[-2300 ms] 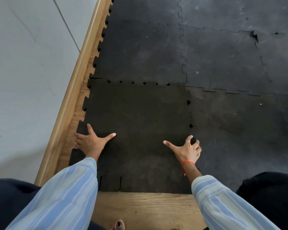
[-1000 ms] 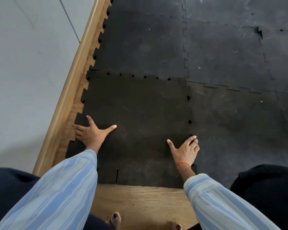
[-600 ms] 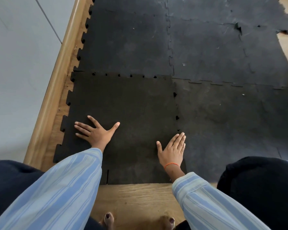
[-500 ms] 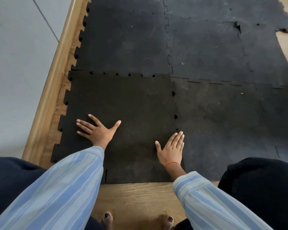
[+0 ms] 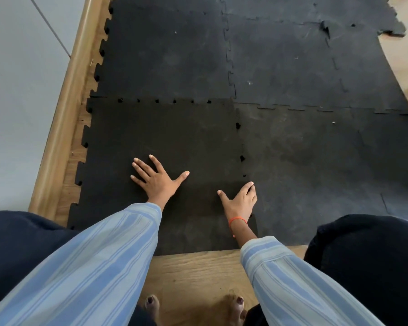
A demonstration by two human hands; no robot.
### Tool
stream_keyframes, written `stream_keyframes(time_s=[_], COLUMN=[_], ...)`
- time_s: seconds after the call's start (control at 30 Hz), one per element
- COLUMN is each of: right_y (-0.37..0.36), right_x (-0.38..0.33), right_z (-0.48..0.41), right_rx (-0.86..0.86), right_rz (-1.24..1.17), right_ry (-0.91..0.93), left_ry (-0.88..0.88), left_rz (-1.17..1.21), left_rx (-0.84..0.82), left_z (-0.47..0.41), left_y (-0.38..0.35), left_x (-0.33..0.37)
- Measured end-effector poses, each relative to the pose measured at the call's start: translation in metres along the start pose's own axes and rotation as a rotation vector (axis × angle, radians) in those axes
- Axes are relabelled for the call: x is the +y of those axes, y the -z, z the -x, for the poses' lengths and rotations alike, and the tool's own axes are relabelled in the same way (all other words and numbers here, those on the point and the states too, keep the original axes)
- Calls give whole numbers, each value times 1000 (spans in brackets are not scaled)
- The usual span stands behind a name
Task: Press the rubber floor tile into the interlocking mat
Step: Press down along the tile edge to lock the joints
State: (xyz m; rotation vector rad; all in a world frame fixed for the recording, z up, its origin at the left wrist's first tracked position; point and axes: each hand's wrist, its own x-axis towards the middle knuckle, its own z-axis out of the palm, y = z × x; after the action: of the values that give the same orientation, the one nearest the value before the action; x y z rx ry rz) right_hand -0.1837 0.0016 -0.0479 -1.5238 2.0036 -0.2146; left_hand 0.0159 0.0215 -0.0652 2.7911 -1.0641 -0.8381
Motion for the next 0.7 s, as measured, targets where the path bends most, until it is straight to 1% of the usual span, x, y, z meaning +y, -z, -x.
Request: stream_keyframes(time_s=[0.3,0.43,0.53,0.6,0.7], right_y=[-9,-8,-10,-16,-26], right_x=[-3,0,8,12,20], right_z=[5,-2,7,18,31], right_rx=[-46,-81,-46,-25,-43], right_rz=[7,155,297,352,404], right_ry=[21,114,151,164,190], left_ry=[-16,-24,-22,-30,-31], left_rz=[-49,-67,-88,-98,-106], left_rx=[0,6,-2,12,37], left_z=[-3,-3,-2,-2,-2], left_y=[-2,-2,-4,-6,-9], left_x=[-7,-7,-7,-6,-6])
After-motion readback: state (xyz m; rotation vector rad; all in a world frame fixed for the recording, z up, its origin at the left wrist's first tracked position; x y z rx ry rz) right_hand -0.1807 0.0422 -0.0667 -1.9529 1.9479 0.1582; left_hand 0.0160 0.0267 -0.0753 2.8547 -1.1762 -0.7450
